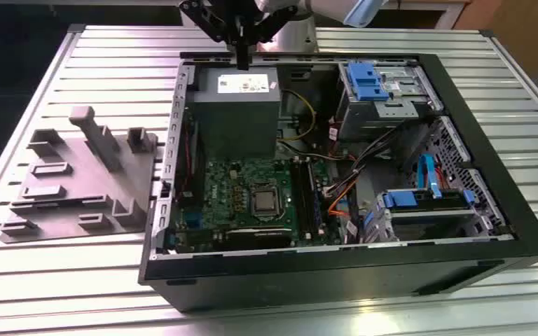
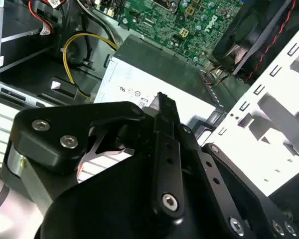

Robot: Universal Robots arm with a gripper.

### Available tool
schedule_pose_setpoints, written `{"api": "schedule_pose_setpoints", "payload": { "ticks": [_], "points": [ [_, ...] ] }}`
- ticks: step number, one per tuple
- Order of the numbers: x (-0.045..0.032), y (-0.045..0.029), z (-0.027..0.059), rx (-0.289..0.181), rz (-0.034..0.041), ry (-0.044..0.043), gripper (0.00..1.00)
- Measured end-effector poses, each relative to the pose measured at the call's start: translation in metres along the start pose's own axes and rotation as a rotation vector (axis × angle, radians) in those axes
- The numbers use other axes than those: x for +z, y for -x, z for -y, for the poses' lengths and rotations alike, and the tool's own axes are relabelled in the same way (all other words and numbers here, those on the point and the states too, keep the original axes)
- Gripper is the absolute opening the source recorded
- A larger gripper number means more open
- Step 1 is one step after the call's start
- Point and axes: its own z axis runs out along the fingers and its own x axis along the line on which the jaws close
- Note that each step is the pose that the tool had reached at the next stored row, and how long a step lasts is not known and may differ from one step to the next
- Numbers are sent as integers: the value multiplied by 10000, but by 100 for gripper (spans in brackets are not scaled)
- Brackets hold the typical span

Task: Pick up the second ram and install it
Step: 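Reach for the second ram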

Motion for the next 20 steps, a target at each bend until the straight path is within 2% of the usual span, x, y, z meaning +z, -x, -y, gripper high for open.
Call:
{"api": "schedule_pose_setpoints", "payload": {
  "ticks": [12,16,20],
  "points": [
    [1,-4,0,1,0,-1,10],
    [4,-53,5,-1,0,-1,10],
    [10,-139,11,1,1,0,10]
  ]
}}
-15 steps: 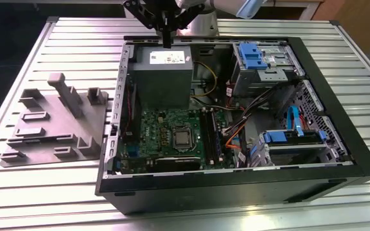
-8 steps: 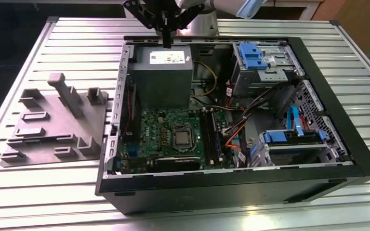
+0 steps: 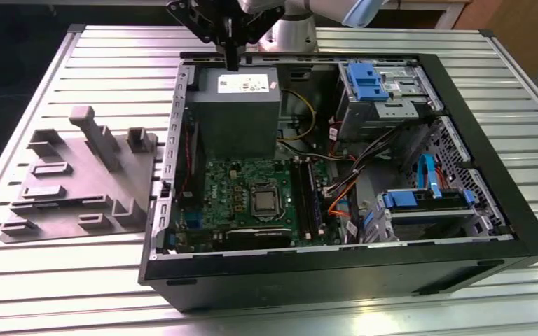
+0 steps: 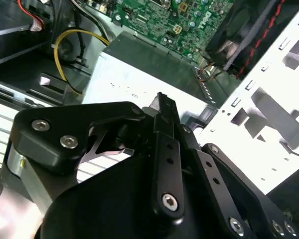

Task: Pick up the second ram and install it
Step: 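Reach for the second ram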

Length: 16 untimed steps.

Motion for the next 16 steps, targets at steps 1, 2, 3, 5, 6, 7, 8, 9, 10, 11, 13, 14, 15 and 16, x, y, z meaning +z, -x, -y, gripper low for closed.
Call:
{"api": "schedule_pose_setpoints", "payload": {
  "ticks": [1,2,3,5,6,7,8,9,10,11,13,14,15,16],
  "points": [
    [1,-24,2,0,0,0,10],
    [3,-46,3,-1,0,0,10],
    [3,-60,5,0,0,-1,10],
    [5,-79,6,-1,1,1,10],
    [5,-88,7,-1,0,0,10],
    [6,-98,8,-2,0,0,10],
    [6,-108,9,-2,0,0,10],
    [7,-121,10,-1,0,-1,10],
    [8,-139,11,-1,0,-1,10],
    [10,-162,13,-1,3,0,10],
    [18,-240,19,-2,10,1,10],
    [24,-290,23,-2,13,1,10],
    [26,-317,25,-1,13,1,10],
    [29,-344,28,0,14,1,10]
  ]
}}
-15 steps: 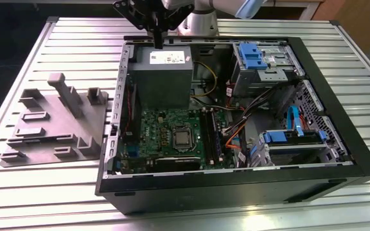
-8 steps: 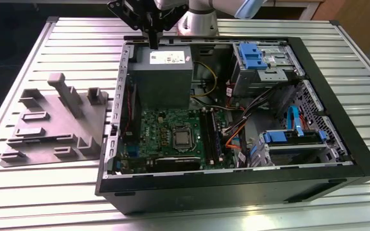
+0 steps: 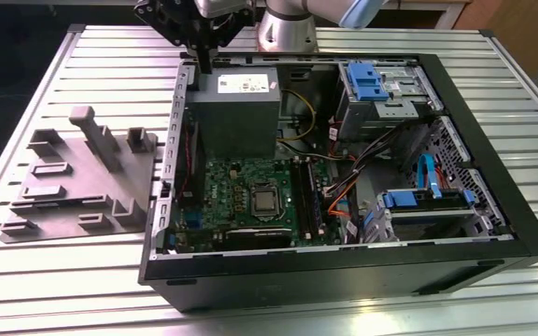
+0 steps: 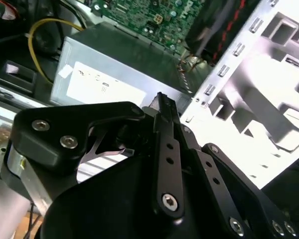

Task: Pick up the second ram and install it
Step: 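Reach for the second ram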

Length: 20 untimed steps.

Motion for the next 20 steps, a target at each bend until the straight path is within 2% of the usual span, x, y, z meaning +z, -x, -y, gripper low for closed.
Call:
{"api": "schedule_pose_setpoints", "payload": {
  "ticks": [8,20],
  "points": [
    [13,-205,24,-1,11,1,10],
    [55,-565,84,-1,32,2,10]
  ]
}}
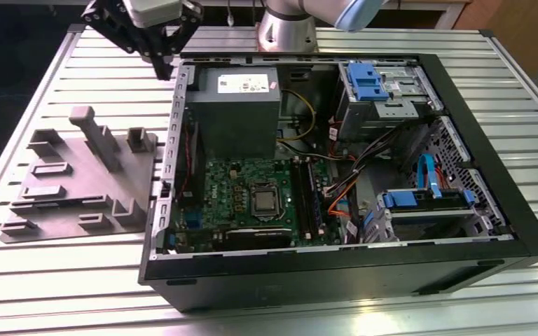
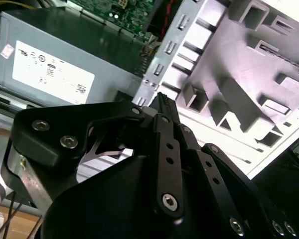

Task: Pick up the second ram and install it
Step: 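Reach for the second ram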

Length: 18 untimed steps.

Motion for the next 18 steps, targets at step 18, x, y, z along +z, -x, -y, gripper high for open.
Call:
{"api": "schedule_pose_setpoints", "payload": {
  "ticks": [18],
  "points": [
    [130,-453,183,-1,3,1,10]
  ]
}}
